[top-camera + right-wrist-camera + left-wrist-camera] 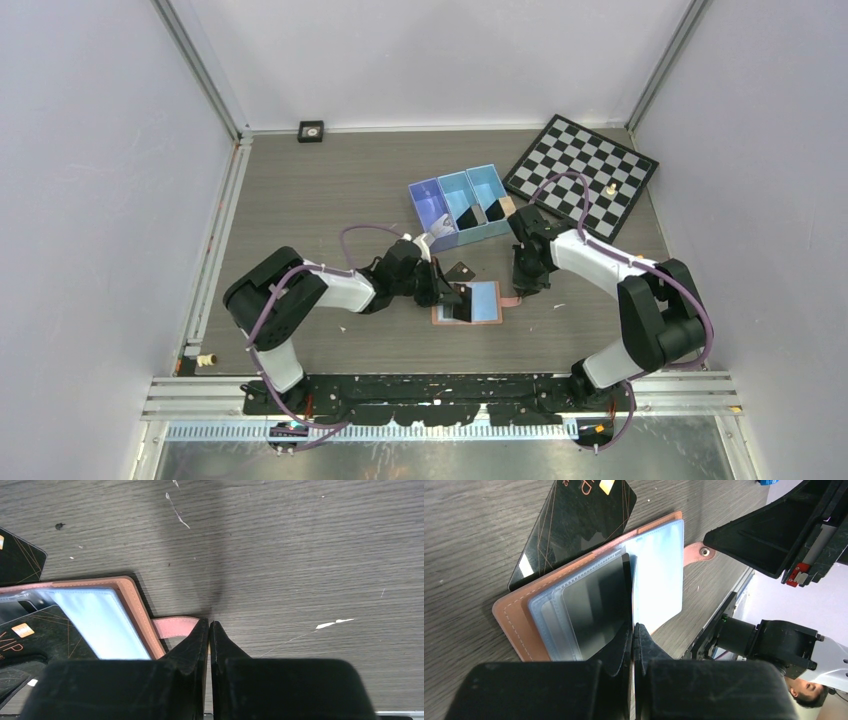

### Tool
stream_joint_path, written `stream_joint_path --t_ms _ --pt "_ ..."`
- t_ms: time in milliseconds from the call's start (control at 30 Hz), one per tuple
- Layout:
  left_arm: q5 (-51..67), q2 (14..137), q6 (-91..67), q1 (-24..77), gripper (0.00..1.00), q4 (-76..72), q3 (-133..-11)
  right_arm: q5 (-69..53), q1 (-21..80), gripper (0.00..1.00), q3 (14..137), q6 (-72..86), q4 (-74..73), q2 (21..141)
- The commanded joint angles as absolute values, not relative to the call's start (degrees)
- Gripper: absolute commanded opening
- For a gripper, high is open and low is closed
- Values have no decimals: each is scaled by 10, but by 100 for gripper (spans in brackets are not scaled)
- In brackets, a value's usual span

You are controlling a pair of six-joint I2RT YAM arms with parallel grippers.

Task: Put the credit cards into the card holder
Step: Insert the credit card into the card holder.

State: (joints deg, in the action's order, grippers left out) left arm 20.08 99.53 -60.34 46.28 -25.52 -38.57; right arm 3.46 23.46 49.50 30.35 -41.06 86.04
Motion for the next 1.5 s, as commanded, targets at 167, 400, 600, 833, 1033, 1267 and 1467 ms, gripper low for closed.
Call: stream_joint_path --t_ms 167,400,600,833,1033,1267,1467 --pt "203 1009 -609 464 0 -288 -408 47 235 7 495 309 -403 866" --pt "201 1019 -610 464 0 -293 -408 47 234 6 493 310 -403 867" --pt "165 993 -608 465 0 -276 -390 50 234 5 492 311 -403 866" --pt "172 1004 -618 465 0 -286 -386 53 235 4 492 311 -405 866" --pt "154 984 -621 466 0 -277 -373 57 235 3 492 311 -406 865" --pt "159 990 -627 471 0 -284 -370 60 235 3 492 311 -406 867" --pt "170 1009 -627 473 0 -295 -382 61 235 2 492 312 -406 868"
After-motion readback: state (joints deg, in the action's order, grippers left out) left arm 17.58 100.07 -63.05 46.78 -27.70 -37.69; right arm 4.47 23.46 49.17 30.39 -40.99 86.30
